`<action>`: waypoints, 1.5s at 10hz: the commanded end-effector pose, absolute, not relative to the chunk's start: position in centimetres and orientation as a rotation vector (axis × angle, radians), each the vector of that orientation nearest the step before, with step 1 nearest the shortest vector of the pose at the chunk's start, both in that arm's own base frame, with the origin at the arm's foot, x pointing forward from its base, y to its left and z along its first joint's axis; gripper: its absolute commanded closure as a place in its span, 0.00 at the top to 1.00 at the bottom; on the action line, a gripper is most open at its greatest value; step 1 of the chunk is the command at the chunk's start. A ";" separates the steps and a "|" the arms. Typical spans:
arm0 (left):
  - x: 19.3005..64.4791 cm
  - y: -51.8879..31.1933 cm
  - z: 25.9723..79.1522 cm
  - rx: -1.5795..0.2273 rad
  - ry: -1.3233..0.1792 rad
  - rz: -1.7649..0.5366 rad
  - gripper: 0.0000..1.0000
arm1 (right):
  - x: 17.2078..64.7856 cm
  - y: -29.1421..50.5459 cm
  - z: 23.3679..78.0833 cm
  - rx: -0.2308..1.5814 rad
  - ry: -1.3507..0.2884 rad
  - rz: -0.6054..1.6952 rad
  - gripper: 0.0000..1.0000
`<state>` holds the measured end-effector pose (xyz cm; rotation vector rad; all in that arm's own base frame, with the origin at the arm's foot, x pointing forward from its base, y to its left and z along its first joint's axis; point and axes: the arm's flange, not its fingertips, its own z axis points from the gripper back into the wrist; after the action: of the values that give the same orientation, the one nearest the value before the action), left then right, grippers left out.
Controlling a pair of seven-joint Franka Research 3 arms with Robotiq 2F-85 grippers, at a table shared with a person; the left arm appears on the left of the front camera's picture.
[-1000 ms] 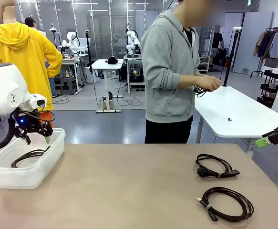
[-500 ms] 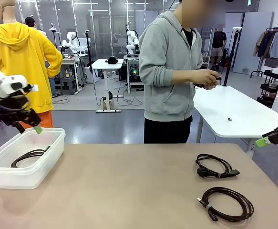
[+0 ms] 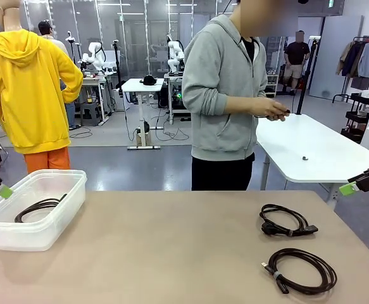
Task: Organize and store the cables.
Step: Place the Power Cable into the Organizing box.
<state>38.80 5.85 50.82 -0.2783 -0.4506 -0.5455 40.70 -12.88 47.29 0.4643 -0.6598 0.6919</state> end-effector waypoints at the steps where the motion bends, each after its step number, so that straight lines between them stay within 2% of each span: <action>1: 38.2 6.3 50.9 -0.267 -0.451 -0.625 0.86 | 40.6 -12.9 47.3 0.472 -0.668 0.699 1.00; 12: 38.3 6.3 50.8 -0.274 -0.451 -0.577 0.86 | 40.7 -12.9 47.3 0.465 -0.660 0.692 1.00; 13: 38.3 6.3 50.8 -0.274 -0.451 -0.577 0.86 | 41.7 -10.9 47.6 0.339 -0.556 0.664 1.00; 15: 38.3 6.3 50.8 -0.274 -0.451 -0.577 0.86 | 45.6 -7.1 46.3 0.201 -0.398 0.645 1.00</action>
<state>38.19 6.35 50.84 -0.2745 -0.4528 -0.5934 43.64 -8.84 46.55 0.2733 -0.5224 0.6762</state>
